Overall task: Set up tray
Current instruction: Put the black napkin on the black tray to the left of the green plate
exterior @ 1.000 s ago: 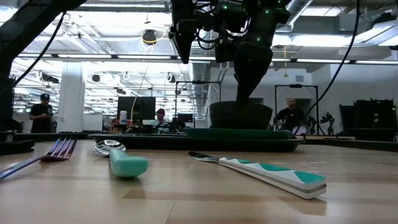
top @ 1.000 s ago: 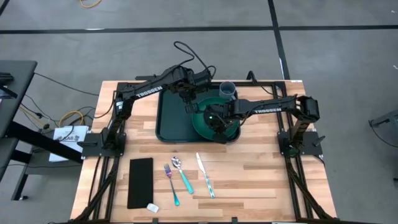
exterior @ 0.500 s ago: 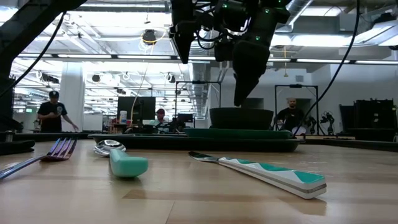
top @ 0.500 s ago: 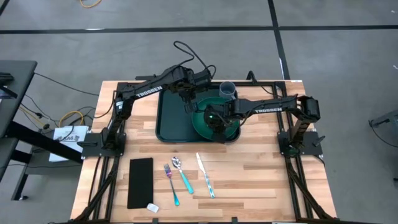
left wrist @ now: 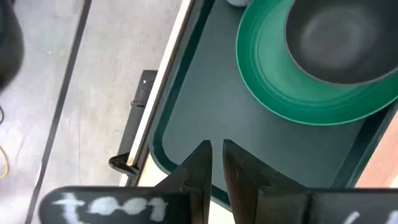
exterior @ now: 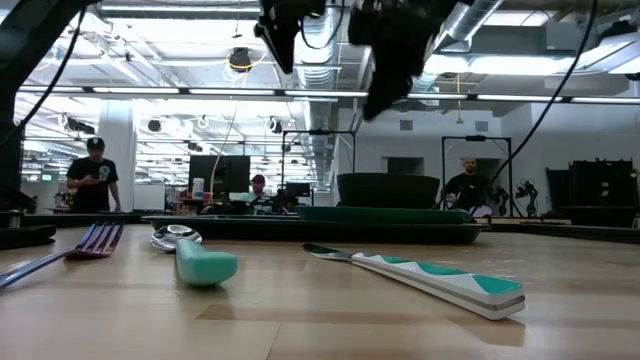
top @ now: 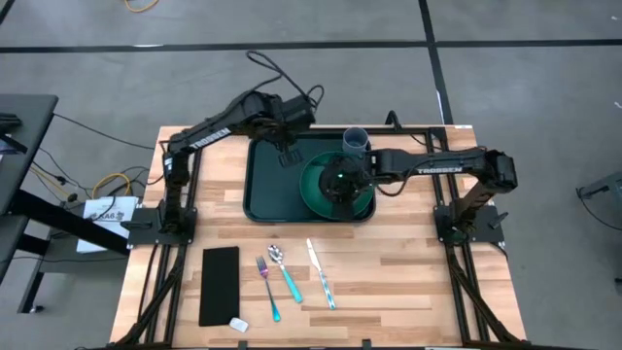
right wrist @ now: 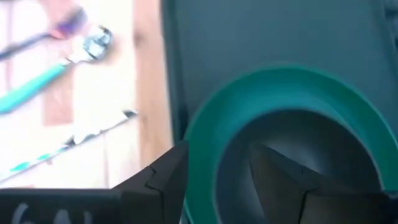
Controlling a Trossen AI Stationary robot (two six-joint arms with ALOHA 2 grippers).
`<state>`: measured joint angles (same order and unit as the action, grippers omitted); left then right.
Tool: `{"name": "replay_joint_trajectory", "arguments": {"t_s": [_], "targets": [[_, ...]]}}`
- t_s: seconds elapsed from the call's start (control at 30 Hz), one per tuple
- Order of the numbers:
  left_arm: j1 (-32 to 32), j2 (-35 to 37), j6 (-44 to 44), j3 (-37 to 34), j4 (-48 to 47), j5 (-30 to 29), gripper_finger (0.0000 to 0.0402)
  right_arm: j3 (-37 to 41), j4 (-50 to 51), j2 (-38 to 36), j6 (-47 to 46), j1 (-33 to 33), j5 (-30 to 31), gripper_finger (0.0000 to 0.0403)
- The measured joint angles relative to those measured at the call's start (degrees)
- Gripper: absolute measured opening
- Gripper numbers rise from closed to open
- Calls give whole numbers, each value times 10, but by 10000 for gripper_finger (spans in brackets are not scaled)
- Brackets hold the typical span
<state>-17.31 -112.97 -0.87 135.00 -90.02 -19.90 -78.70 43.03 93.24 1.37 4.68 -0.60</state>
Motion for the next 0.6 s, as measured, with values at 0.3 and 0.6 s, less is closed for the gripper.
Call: {"name": "replay_joint_trajectory", "arguments": {"t_s": [0.3,0.6], "targets": [[-3,44,12,0,2,17,30,2,6,-82,11,-23,-34,142],[-3,42,18,-15,4,61,30,126,-19,-192,-54,-41,-126,126]]}}
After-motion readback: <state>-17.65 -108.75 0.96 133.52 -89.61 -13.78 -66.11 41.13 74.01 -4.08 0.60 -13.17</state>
